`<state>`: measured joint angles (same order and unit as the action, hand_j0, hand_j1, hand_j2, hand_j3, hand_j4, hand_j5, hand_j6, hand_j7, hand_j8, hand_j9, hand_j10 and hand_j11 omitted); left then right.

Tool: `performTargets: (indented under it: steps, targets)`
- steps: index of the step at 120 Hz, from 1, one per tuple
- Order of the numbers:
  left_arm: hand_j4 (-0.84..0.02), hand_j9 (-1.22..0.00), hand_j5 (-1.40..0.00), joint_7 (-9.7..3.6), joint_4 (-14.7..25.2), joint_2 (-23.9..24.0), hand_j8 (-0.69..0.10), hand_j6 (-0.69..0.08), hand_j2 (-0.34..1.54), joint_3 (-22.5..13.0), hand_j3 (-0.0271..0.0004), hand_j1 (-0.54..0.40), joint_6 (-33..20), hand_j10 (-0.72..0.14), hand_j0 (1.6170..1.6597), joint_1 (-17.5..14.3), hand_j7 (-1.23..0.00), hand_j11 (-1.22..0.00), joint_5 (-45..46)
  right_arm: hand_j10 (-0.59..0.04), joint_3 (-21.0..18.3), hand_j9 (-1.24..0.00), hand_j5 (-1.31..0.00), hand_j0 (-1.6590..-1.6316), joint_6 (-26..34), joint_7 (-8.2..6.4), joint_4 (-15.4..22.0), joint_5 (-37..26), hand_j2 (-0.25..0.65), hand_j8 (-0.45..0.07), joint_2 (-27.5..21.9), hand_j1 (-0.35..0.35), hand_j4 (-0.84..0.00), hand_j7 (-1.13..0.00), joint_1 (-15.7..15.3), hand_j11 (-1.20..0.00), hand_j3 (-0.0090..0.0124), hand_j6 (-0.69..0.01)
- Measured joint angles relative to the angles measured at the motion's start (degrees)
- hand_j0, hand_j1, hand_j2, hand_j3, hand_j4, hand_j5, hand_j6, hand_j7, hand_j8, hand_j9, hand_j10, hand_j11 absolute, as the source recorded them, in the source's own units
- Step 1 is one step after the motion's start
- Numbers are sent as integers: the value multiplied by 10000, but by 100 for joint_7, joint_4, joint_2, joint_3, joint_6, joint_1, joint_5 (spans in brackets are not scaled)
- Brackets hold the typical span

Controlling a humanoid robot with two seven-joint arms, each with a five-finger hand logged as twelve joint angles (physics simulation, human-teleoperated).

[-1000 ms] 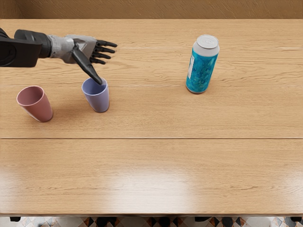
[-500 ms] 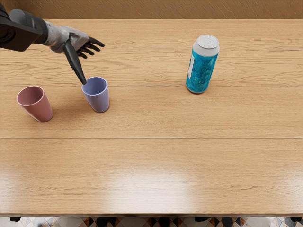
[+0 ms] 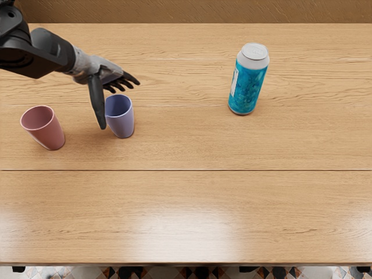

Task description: Pick up cup and place in cup with left hand

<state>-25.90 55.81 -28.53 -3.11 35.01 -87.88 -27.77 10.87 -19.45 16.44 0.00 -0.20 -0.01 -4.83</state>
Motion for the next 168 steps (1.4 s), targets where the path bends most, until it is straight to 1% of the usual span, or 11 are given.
performTargets:
  steps: [6,20,45,62,78,86,116,140,168]
  targets:
    - [-195,-222,-224,11,47,5,-199,-202,34,-40,0,3289,1,-22,16581,-19,-223,-223,-10,37,0,6,8,-16581,0,0,0,0,-12,52,0,-3479,2,0,0,4,0,68]
    - [-195,-224,-226,30,98,-13,-198,-201,35,-78,0,3287,0,-95,16581,-153,-225,-224,-53,37,0,6,8,-16581,1,0,0,0,-12,52,0,-3479,2,0,0,4,0,68]
    - [-195,-225,-227,41,120,-4,-198,-201,35,-124,0,3286,0,-155,16581,-194,-226,-225,-211,37,0,5,8,-16581,0,0,0,0,-12,52,0,-3479,2,0,0,4,0,67]
    - [-202,-234,-236,147,123,79,-205,-208,37,-259,0,3278,-47,-179,16581,-194,-235,-234,-591,37,0,6,8,-16581,-1,0,0,0,-12,52,0,-3479,2,0,0,4,0,67]
    - [-219,-256,-258,185,126,143,-222,-225,40,-327,0,3258,-320,-205,16581,-179,-257,-255,-797,37,0,6,8,-16581,-1,0,0,0,-12,52,0,-3479,2,0,0,4,0,67]
    - [-249,-296,-298,192,191,151,-253,-256,47,-348,0,3222,-466,-238,16581,-177,-296,-295,-874,37,0,6,8,-16581,-2,0,0,0,-12,52,0,-3479,2,0,0,4,0,67]
    - [-410,-504,-506,199,402,277,-415,-418,81,-693,0,3031,-1219,-403,16581,-153,-505,-503,-1047,37,0,6,8,-16581,0,0,0,0,-12,52,0,-3479,2,0,0,4,0,68]
    - [-646,-810,-812,200,433,435,-651,-654,130,-904,0,2749,-1584,-640,16581,-133,-811,-809,-1085,37,0,6,8,-16581,-1,0,0,0,-12,52,0,-3479,2,0,0,4,0,68]
    - [-895,-1135,-1137,207,439,547,-901,-904,181,-1103,0,2450,-1815,-891,16581,-124,-1136,-1134,-1068,37,0,5,8,-16581,-2,0,0,0,-12,52,0,-3479,2,0,0,4,0,67]
